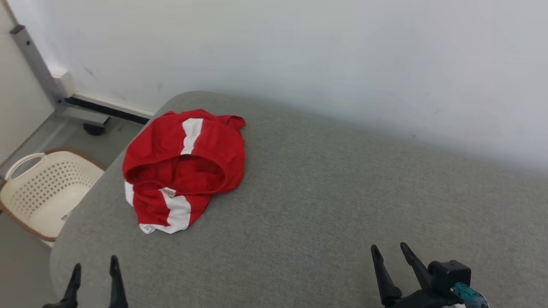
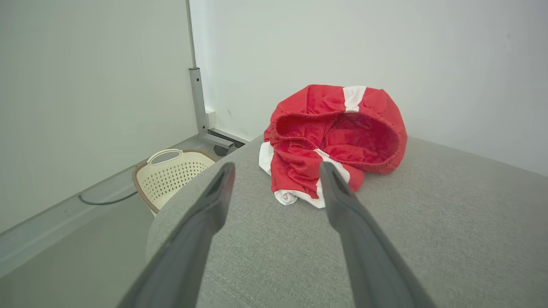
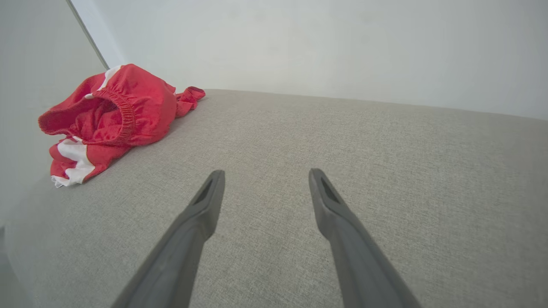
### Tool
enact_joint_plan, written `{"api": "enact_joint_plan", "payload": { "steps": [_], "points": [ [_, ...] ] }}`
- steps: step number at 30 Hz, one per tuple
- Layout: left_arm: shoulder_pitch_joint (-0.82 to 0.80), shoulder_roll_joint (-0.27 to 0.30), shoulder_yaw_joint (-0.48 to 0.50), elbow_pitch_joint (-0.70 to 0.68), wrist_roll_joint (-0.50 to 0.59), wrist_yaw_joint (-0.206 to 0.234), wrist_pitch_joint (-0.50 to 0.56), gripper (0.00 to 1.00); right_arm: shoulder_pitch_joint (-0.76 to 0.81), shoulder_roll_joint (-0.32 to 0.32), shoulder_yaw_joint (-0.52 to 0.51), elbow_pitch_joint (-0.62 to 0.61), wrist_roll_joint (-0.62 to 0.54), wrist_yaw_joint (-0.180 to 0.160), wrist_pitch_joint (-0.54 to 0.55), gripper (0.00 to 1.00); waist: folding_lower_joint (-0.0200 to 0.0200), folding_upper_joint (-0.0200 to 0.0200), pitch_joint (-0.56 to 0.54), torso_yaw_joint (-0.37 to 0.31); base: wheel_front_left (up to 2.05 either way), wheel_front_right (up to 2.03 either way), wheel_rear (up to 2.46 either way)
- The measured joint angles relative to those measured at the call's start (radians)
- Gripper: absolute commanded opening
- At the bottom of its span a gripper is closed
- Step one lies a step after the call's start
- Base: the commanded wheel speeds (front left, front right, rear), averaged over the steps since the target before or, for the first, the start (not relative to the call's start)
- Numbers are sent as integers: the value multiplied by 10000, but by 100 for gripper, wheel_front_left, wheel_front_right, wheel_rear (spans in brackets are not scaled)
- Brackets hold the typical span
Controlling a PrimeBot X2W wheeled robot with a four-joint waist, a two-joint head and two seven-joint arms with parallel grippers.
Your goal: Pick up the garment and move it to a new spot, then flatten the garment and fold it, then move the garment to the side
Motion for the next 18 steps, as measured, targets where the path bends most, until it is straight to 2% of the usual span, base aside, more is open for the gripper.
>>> {"api": "enact_joint_plan", "payload": {
  "steps": [9,18],
  "points": [
    [468,94,234,-619,-192,288,157,100,-157,12,290,-63,13,0,17,100,-1,0,23,1273,0,0,0],
    [662,12,159,-890,-240,449,161,100,-412,8,481,48,12,2,4,100,-1,0,236,1585,0,0,0]
  ]
}}
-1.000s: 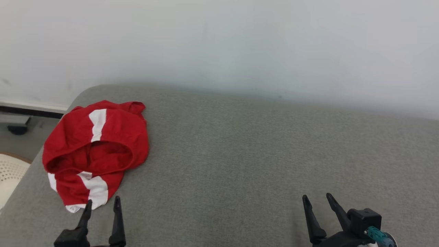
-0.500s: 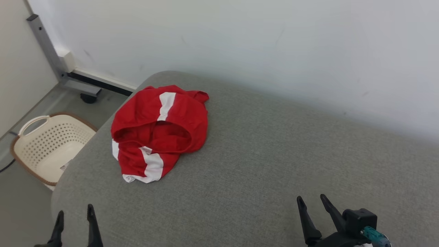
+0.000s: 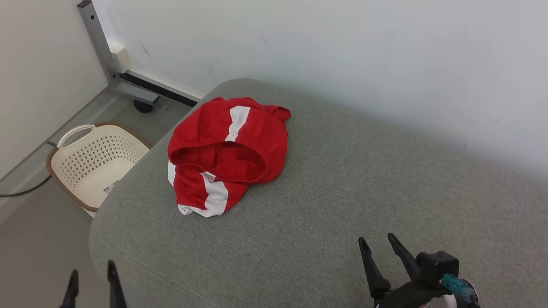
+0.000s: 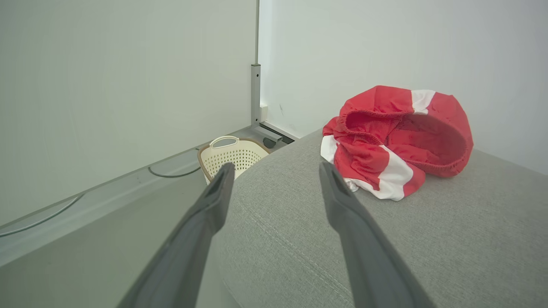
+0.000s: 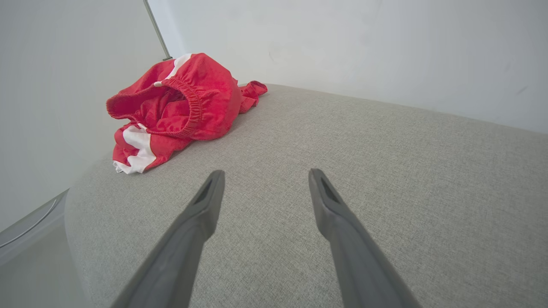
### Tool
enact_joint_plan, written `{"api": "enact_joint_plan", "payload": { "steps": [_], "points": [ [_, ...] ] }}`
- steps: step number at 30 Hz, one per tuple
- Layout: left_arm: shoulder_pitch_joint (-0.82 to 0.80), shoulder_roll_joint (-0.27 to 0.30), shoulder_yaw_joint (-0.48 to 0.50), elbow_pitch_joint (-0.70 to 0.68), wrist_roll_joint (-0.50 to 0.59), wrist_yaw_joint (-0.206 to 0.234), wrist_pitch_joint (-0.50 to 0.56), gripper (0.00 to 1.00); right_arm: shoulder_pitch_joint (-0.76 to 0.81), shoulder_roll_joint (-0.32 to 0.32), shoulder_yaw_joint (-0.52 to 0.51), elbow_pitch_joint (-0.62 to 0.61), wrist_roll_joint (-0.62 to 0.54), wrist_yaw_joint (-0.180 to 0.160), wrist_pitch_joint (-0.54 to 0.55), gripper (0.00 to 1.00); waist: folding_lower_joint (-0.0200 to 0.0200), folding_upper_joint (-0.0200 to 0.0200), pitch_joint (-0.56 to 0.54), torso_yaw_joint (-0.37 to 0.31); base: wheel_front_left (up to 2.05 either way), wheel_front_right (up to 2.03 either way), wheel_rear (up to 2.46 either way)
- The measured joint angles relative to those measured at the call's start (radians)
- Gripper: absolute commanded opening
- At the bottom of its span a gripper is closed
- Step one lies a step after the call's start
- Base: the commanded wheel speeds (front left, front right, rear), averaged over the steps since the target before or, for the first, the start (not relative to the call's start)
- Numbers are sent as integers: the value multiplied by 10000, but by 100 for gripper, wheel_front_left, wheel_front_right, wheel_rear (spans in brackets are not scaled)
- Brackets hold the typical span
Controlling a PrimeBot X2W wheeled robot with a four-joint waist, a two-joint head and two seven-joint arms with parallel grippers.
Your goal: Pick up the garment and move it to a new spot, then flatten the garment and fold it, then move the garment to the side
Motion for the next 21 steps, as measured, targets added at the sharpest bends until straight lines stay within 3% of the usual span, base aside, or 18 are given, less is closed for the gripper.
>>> {"api": "enact_joint_plan", "payload": {
  "steps": [7,12,17,21],
  "points": [
    [-1200,-36,-700,560,-159,-598,663,100,0,0,0,-77,-36,0,52,100,0,0,115,19,0,0,0],
    [-4147,35,-1643,2102,-336,-1693,1638,100,-3,-2,-113,-731,-483,-2,435,100,0,1,563,20,0,0,0],
    [-6815,462,-2291,3827,-740,-2031,2522,100,-360,6,307,-1643,-917,0,1035,100,1,1,1110,-199,0,0,0],
    [-8303,364,-1839,5407,-2004,-2038,3902,100,-451,-23,487,-2343,-1162,2,1419,100,1,1,1546,-696,0,0,0]
  ]
}}
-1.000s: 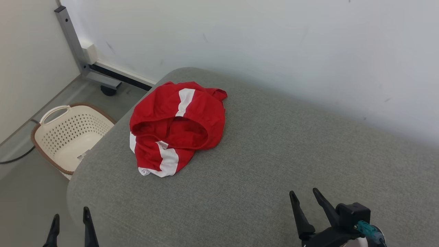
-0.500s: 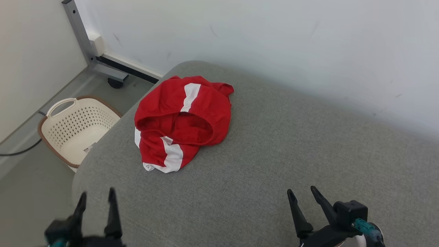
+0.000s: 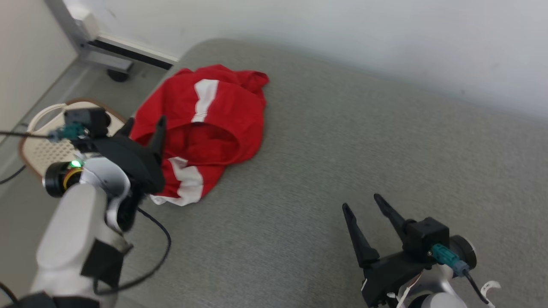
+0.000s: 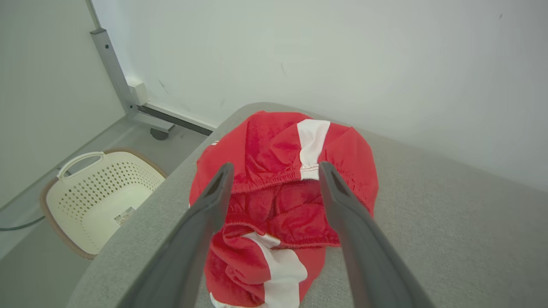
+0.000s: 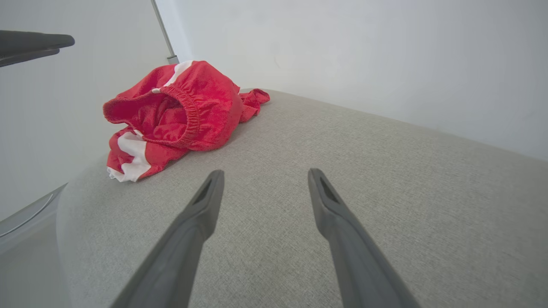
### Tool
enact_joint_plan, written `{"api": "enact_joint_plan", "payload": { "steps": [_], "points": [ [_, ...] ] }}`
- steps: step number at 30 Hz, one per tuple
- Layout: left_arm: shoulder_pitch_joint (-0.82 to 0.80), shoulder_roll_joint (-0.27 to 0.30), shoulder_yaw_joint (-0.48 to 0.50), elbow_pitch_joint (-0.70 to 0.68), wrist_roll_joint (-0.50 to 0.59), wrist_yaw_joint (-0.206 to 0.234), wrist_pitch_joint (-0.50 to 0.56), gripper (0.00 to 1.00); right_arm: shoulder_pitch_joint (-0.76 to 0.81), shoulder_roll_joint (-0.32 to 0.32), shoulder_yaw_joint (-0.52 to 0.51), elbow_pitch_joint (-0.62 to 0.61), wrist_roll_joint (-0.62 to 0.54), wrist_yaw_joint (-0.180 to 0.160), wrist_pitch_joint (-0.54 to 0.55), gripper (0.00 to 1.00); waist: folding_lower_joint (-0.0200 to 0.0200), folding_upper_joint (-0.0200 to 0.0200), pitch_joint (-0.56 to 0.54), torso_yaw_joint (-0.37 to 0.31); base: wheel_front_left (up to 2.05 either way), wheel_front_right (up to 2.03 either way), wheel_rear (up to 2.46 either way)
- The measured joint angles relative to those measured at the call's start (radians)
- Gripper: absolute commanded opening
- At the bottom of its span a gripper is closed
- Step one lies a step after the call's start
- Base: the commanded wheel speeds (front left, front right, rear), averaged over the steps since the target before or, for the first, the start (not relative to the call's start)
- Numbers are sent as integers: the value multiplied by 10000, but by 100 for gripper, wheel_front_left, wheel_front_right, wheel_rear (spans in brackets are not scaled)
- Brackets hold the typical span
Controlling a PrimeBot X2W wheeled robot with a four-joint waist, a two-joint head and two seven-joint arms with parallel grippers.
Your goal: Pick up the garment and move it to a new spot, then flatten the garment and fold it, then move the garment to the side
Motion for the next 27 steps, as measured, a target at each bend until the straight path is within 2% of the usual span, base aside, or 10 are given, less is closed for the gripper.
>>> {"api": "enact_joint_plan", "payload": {
  "steps": [4,8,13,18,21,22,23,27],
  "points": [
    [-1118,69,332,848,-721,4,1032,100,-120,-226,109,-798,-92,0,349,100,1,1,562,-585,0,0,0],
    [-1567,445,278,1243,-552,82,1220,100,-139,-399,148,-1304,-104,0,533,100,2,1,1022,-1009,0,0,0],
    [-2070,1030,345,1772,-412,466,1455,100,-17,-458,2,-1923,-192,0,688,100,1,1,1803,-1660,0,0,0],
    [-2364,1043,466,2144,-489,752,1649,100,163,-479,-167,-2088,-194,0,683,100,1,2,2487,-2207,0,0,0],
    [-2415,1122,341,2343,-270,1175,1626,100,194,-462,-180,-2096,-194,0,644,100,1,2,2765,-2491,0,0,0],
    [-2457,1156,305,2374,-150,1269,1524,46,166,-454,-169,-2082,-190,0,608,100,1,1,2835,-2572,0,0,0],
    [-2529,1191,245,2414,-71,1356,1436,2,96,-435,-159,-2052,-182,0,593,100,0,1,2892,-2648,0,0,0],
    [-2585,1233,119,2525,119,1546,1080,0,8,-378,-88,-1778,-94,0,470,100,1,2,2888,-2824,0,0,0]
  ]
}}
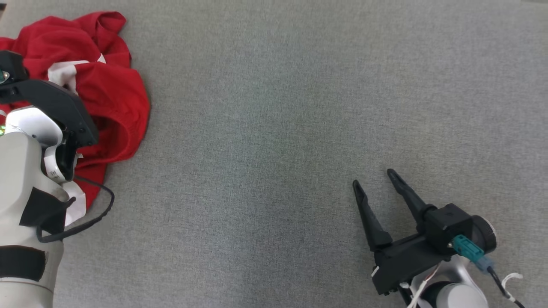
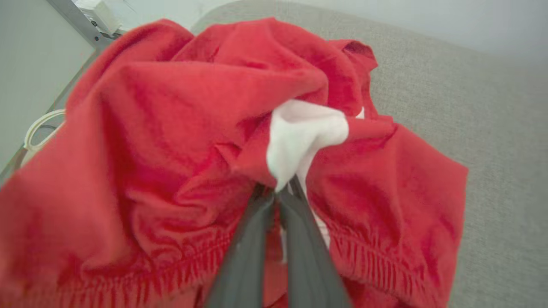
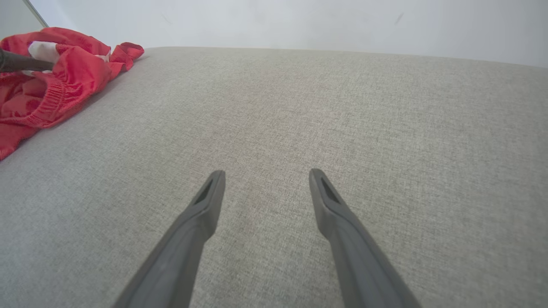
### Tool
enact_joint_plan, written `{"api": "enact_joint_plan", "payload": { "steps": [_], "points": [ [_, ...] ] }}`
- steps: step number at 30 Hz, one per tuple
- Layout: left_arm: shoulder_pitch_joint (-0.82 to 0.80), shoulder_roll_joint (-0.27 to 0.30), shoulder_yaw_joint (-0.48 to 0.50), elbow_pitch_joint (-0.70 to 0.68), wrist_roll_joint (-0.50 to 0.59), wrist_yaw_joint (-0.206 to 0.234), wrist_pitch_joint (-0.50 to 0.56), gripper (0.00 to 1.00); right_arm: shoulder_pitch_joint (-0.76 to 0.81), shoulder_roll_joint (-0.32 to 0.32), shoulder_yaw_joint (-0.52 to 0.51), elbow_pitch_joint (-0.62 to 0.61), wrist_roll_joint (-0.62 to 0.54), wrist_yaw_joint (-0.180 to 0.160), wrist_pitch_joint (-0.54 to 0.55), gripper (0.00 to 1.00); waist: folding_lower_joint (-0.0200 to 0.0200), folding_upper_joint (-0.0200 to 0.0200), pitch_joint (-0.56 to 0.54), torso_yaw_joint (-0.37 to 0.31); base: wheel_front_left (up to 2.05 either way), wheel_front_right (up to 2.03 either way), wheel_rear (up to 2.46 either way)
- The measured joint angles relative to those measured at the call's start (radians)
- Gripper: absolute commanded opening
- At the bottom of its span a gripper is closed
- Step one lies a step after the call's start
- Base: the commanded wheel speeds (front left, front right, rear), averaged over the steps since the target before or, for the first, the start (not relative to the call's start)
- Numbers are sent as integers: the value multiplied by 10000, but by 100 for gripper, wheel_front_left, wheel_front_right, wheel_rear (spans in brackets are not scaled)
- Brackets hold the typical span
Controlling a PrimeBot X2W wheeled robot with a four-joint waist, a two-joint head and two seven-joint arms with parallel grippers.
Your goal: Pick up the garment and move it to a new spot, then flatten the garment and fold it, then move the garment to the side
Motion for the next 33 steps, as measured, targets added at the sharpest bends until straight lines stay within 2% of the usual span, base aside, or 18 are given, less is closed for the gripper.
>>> {"api": "enact_joint_plan", "payload": {
  "steps": [12,16,20,28,33],
  "points": [
    [-235,357,-360,-539,334,-127,-539,0,12,330,33,1484,510,0,-834,100,-4,-3,-1715,-104,0,0,0],
    [-252,163,-470,-1055,347,-111,-861,0,278,362,-247,1927,715,0,-1106,100,-5,-3,-2489,-205,0,0,0],
    [-273,-355,-533,-1799,201,-207,-1214,0,443,376,-443,2157,989,0,-1283,100,-5,-3,-3239,-424,0,0,0],
    [-315,-1085,-876,-3628,-65,-453,-1327,0,527,382,-830,2098,978,0,-1289,100,-4,-4,-4178,-1507,0,0,0],
    [-151,-1398,-1114,-4541,-144,-372,-1087,0,566,385,-828,1990,991,0,-1229,100,-4,-4,-4405,-2463,0,0,0]
  ]
}}
